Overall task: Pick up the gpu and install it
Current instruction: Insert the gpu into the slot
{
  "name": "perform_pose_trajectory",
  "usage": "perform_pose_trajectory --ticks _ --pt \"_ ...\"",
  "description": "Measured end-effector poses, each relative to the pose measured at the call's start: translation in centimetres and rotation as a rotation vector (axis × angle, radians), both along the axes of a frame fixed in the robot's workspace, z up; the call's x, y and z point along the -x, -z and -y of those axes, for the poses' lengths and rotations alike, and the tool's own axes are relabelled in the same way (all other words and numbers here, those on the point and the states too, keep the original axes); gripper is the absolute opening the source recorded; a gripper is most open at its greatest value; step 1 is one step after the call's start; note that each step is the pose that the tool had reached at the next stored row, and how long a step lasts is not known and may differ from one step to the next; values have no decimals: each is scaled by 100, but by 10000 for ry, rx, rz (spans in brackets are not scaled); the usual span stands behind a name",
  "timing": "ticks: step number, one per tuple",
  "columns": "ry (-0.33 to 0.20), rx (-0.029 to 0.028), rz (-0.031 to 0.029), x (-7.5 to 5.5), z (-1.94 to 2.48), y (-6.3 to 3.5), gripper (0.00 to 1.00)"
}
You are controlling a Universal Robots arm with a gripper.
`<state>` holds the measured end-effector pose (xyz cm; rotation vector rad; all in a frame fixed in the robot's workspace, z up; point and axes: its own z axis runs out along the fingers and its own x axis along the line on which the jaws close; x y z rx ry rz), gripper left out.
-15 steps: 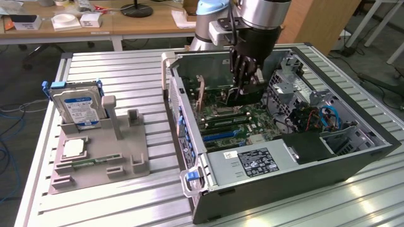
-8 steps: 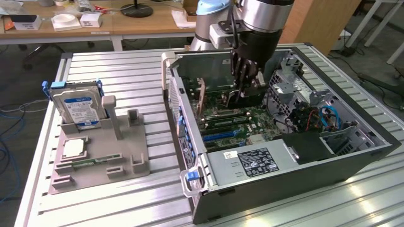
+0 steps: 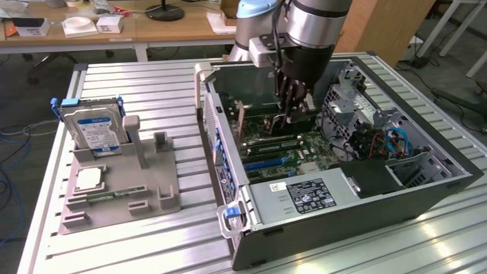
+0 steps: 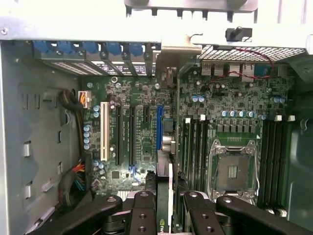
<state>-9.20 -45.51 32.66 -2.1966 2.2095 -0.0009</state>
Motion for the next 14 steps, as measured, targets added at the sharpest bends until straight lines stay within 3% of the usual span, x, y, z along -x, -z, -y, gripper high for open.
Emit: perform_pose_trajectory --ticks 14 --pt "113 5 1 11 6 146 26"
